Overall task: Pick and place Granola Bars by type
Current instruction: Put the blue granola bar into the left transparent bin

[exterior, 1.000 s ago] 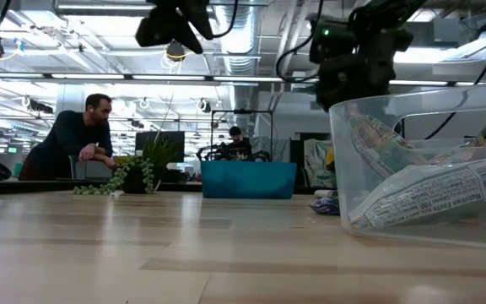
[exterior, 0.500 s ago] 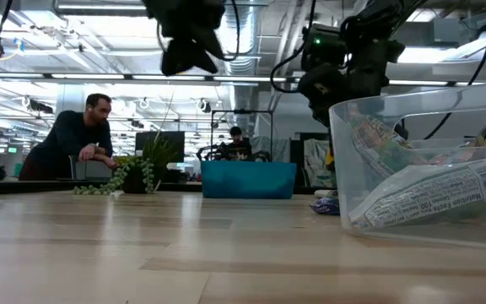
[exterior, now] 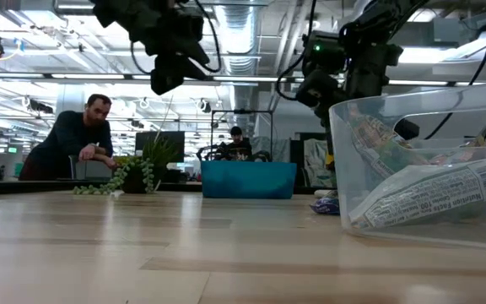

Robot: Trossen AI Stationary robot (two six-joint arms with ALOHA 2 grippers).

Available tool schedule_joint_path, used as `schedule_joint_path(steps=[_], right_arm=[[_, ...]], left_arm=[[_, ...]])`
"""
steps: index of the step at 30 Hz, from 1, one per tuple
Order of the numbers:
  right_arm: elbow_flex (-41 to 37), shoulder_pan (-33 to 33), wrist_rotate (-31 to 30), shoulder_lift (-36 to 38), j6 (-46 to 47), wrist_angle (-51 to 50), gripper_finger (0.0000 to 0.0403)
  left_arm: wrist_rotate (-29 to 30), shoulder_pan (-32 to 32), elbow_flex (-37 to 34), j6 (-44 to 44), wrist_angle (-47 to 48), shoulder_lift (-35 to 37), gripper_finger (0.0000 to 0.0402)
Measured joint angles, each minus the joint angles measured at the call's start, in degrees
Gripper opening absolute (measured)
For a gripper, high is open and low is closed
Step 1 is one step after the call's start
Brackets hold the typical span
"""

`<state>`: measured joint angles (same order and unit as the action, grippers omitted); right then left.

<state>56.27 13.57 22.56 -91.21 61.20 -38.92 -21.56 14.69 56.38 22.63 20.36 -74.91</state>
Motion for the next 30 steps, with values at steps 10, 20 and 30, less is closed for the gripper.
schedule_joint_path(steps=[10, 20, 30], right_arm=[[1.5, -1.1, 5.0, -8.4, 1.4, 0.7, 0.0197], [5.5, -2.0, 7.6, -16.7, 1.1, 1.5, 0.0179], [9.3, -2.5, 6.4, -18.8, -3.0, 1.3, 0.0115]], left_arm=[[-2.0, 1.9, -3.9, -0.1, -1.9, 5.0, 0.0123], [-2.7, 1.7, -4.0, -0.5, -1.9, 5.0, 0.0123], [-3.7, 1.7, -4.0, -0.7, -1.9, 5.0, 0.0123]])
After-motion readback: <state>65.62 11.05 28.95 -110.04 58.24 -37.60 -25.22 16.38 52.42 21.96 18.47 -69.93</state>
